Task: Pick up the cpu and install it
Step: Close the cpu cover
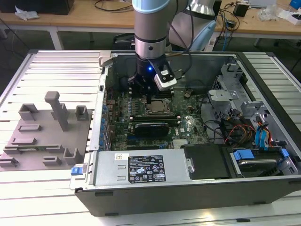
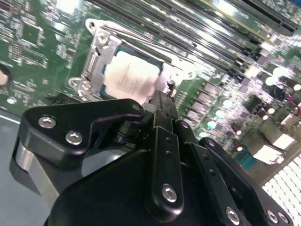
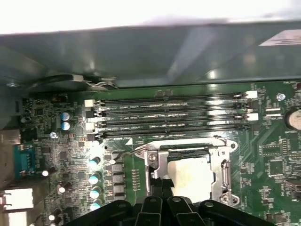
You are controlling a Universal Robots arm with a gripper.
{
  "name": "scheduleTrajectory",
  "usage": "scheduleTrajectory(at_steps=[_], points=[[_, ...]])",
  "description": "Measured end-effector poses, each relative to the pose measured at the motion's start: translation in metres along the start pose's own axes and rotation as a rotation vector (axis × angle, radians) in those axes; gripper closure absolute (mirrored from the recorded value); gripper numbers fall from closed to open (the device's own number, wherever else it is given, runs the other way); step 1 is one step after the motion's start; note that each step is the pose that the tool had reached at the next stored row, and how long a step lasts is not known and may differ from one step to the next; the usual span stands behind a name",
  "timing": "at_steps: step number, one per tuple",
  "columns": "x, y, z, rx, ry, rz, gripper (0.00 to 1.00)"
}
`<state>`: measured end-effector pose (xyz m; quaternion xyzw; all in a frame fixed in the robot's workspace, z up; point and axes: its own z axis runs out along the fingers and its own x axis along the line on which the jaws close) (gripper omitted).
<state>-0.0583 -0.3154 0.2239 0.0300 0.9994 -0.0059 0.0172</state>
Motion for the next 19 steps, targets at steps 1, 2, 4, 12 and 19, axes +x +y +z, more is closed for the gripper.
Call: scheduleTrajectory(at_steps=[1, 2, 4, 12, 19], points=[[-0.0051, 0.0003, 0.0002, -0.0001, 0.0, 0.0, 0.89], [-0.0089, 0.0006, 0.0004, -0.0001, 0.0, 0.0, 0.89], [-0.0186, 0.0011, 0.0007, -0.0001, 0.0001, 0.0, 0.89], [-0.0294, 0.0018, -0.0018, -0.0002, 0.0001, 0.0, 0.89], [-0.03, 0.0016, -0.0175, -0.0003, 0.0, 0.0, 0.89]])
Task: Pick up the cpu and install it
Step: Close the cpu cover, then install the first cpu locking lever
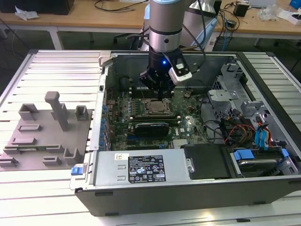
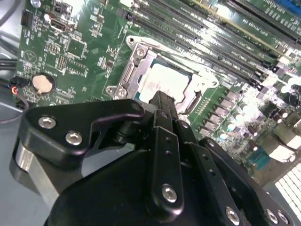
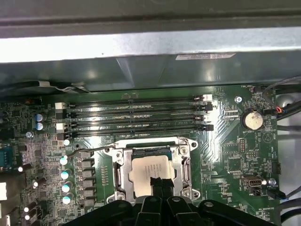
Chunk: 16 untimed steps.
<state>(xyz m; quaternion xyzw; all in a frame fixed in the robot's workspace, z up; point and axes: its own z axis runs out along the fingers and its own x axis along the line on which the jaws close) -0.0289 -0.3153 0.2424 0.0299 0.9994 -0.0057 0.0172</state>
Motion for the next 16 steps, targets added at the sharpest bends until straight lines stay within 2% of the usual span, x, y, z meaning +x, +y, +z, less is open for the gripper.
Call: scheduleTrajectory(at_steps=[13, 16], points=[[0.0001, 0.0, -0.0011, 0.0002, 0.0001, 0.0, 0.89], [0.0049, -0.0004, -0.0014, 0.0004, 0.0003, 0.0, 0.89]])
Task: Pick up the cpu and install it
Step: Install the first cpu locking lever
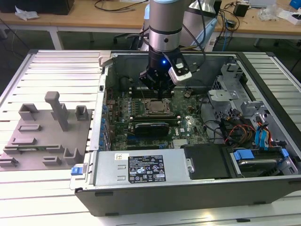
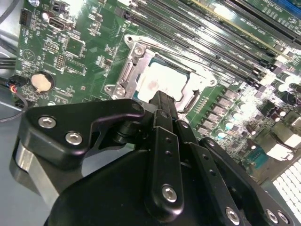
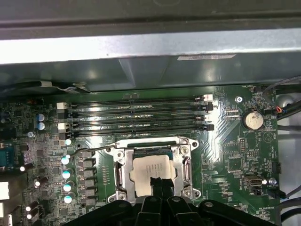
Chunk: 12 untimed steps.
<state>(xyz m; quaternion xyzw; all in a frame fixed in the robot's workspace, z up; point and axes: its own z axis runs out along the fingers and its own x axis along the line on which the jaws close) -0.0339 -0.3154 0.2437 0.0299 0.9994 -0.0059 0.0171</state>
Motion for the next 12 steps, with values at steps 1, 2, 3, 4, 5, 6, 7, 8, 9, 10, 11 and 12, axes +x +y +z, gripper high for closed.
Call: scheduleTrajectory(at_steps=[1, 2, 3, 4, 5, 6, 7, 8, 9, 10, 11, 12], points=[[0.0048, -0.0002, -0.0001, -0.0002, -0.0002, 0.0, 0.89], [0.0106, -0.0006, -0.0003, -0.0001, -0.0001, 0.0, 0.89], [0.0143, -0.0008, -0.0004, -0.0001, -0.0002, 0.0, 0.89], [0.0215, -0.0012, -0.0007, -0.0001, -0.0001, 0.0, 0.89], [0.0349, -0.002, -0.0011, -0.0001, -0.0001, 0.0, 0.89], [0.0422, -0.0025, -0.0013, -0.0001, -0.0001, 0.0, 0.89], [0.0461, -0.0027, -0.0014, -0.0002, -0.0002, 0.0, 0.89], [0.0488, -0.0029, -0.0016, -0.0001, -0.0002, 0.0, 0.89], [0.052, -0.003, -0.0017, -0.0001, -0.0002, 0.0, 0.89], [0.0527, -0.003, -0.0016, -0.0002, -0.0002, 0.0, 0.89], [0.053, -0.003, -0.0017, -0.0002, -0.0001, 0.0, 0.89], [0.053, -0.0031, -0.0017, -0.0001, -0.0001, 0.0, 0.89]])
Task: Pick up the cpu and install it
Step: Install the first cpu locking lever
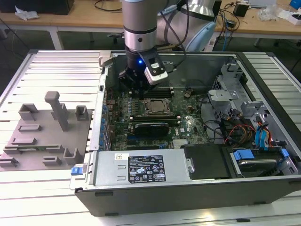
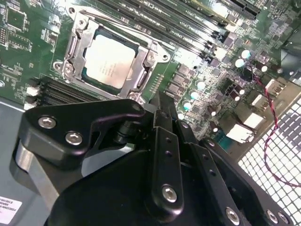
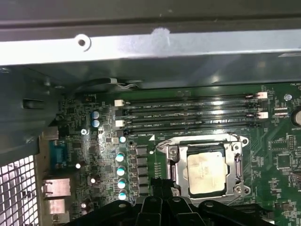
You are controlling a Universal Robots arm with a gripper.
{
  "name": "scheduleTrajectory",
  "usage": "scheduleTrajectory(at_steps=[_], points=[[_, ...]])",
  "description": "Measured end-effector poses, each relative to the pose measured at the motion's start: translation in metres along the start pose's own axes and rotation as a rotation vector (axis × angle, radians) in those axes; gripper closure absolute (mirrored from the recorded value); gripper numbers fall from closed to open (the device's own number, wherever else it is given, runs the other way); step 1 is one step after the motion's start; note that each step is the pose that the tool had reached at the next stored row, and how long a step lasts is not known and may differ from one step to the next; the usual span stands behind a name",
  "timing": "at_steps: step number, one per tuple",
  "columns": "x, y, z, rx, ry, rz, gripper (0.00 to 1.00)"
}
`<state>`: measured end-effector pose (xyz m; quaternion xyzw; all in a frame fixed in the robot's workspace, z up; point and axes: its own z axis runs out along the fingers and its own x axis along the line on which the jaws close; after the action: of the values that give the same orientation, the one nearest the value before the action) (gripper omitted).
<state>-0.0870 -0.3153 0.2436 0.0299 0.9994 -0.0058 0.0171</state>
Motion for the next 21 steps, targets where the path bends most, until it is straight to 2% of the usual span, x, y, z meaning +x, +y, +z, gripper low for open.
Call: scheduleTrajectory(at_steps=[3, 6, 8, 11, 13, 14, 15, 17, 18, 19, 21], points=[[-0.0001, 0.0, -0.0031, 0.0, 0.0, 0.0, 0.89], [-0.0004, -0.0001, -0.0139, 0.0, 0.0, 0.0, 0.89], [-0.0006, -0.0002, -0.0189, 0.0, 0.0, 0.0, 0.89], [0.0, -0.0002, -0.0199, -0.0015, -0.0001, 0.0, 0.89], [0.0022, -0.0004, -0.02, -0.0192, 0.0007, 0.001, 0.89], [0.0121, -0.001, -0.02, -0.0787, 0.0039, 0.003, 0.89], [0.0134, -0.0011, -0.02, -0.0891, 0.0045, 0.003, 0.89], [0.0147, -0.0014, -0.0201, -0.1161, 0.0061, 0.004, 0.89], [0.0152, -0.0016, -0.0201, -0.1344, 0.0072, 0.005, 0.89], [0.0157, -0.0017, -0.0201, -0.1573, 0.0086, 0.005, 0.89], [0.0167, -0.0018, -0.02, -0.1877, 0.0103, 0.006, 0.89]])
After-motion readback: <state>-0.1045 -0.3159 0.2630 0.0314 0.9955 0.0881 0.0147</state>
